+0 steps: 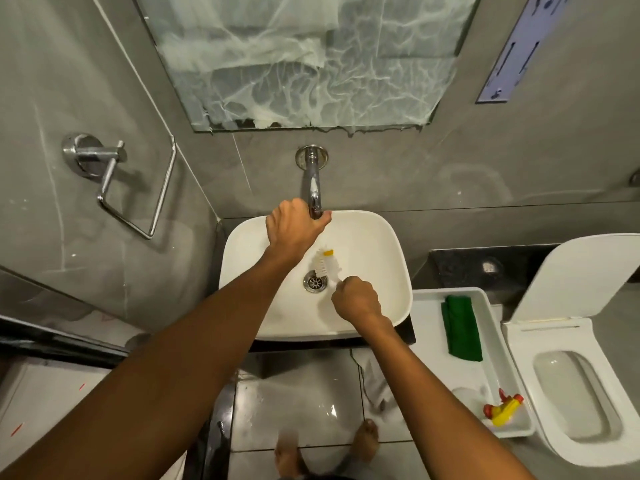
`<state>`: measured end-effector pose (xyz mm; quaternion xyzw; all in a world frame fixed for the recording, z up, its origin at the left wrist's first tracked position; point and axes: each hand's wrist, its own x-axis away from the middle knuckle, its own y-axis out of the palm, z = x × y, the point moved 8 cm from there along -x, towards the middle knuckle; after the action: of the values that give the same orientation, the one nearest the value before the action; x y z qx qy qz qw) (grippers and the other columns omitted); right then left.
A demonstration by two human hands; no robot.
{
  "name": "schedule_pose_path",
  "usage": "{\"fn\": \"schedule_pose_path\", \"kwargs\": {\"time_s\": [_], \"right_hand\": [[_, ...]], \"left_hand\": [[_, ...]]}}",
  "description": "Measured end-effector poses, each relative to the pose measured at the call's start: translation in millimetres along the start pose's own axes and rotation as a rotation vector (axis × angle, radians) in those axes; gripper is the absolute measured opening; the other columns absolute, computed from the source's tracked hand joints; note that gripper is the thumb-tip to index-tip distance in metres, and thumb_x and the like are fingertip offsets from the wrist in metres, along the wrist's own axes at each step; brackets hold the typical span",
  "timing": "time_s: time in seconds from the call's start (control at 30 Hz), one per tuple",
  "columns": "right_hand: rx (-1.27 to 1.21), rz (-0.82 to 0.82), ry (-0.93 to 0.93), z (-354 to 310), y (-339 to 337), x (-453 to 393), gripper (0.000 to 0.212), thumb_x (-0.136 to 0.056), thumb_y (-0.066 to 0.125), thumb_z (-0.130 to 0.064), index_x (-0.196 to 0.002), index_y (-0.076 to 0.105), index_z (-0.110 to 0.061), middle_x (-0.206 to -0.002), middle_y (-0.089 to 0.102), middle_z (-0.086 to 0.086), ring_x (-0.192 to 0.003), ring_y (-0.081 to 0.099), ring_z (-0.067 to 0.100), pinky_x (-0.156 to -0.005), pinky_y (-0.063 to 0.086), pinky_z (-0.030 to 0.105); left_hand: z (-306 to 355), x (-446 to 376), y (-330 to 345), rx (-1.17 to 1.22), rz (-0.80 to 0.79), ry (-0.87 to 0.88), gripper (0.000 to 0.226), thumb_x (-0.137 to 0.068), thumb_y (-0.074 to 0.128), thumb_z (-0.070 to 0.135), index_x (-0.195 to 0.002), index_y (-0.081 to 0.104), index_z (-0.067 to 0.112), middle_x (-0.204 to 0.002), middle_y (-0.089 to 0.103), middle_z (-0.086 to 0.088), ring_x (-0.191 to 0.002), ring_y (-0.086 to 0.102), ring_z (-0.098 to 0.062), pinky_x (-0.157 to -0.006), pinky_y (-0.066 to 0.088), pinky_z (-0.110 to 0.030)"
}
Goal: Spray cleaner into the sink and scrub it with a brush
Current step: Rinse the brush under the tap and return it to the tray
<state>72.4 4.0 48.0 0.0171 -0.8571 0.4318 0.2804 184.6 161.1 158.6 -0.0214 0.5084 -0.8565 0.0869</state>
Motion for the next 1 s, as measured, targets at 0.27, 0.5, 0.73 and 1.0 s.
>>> {"fn": "schedule_pose_path", "kwargs": {"time_s": [0.27, 0.5, 0.73, 1.0], "right_hand": [[-0.028, 0.044, -0.021, 1.3, -2.3, 7.9, 0.034, -0.106, 0.043, -0.029, -0.120, 0.066, -0.007, -0.123, 0.069, 0.016, -0.111, 0.067, 0.037, -0.081, 0.046, 0.037], [-0.042, 0.064, -0.070, -8.4, 2.0, 12.0, 0.032, -0.107, 0.043, -0.028, -0.117, 0.065, -0.007, -0.119, 0.069, 0.017, -0.108, 0.067, 0.038, -0.080, 0.047, 0.039], [-0.027, 0.042, -0.102, -13.5, 8.4, 12.8, 0.028, -0.105, 0.044, -0.024, -0.117, 0.063, -0.007, -0.119, 0.070, 0.017, -0.107, 0.067, 0.037, -0.078, 0.046, 0.038], [-0.341, -0.033, -0.087, 1.4, 14.1, 14.9, 0.024, -0.107, 0.043, -0.027, -0.124, 0.058, -0.017, -0.112, 0.073, 0.012, -0.098, 0.069, 0.032, -0.083, 0.052, 0.037]], "left_hand": [[-6.0, -21.3, 12.7, 0.058, -0.241, 0.031, 0.043, -0.081, 0.075, 0.051, -0.063, 0.057, 0.016, -0.061, 0.051, 0.003, -0.063, 0.052, -0.024, -0.060, 0.037, -0.033], [-10.5, -33.0, 20.2, 0.125, -0.451, 0.224, 0.038, -0.092, 0.071, 0.040, -0.085, 0.073, 0.003, -0.067, 0.053, 0.000, -0.067, 0.050, -0.022, -0.060, 0.040, -0.034], [-18.2, -31.4, 24.7, 0.197, -0.428, 0.212, 0.043, -0.096, 0.068, 0.044, -0.095, 0.073, 0.002, -0.077, 0.056, -0.002, -0.072, 0.050, -0.022, -0.066, 0.042, -0.036], [-21.5, -29.3, 27.0, 0.234, -0.435, 0.158, 0.046, -0.095, 0.070, 0.044, -0.093, 0.069, -0.002, -0.073, 0.050, 0.002, -0.069, 0.047, -0.018, -0.064, 0.041, -0.034]]}}
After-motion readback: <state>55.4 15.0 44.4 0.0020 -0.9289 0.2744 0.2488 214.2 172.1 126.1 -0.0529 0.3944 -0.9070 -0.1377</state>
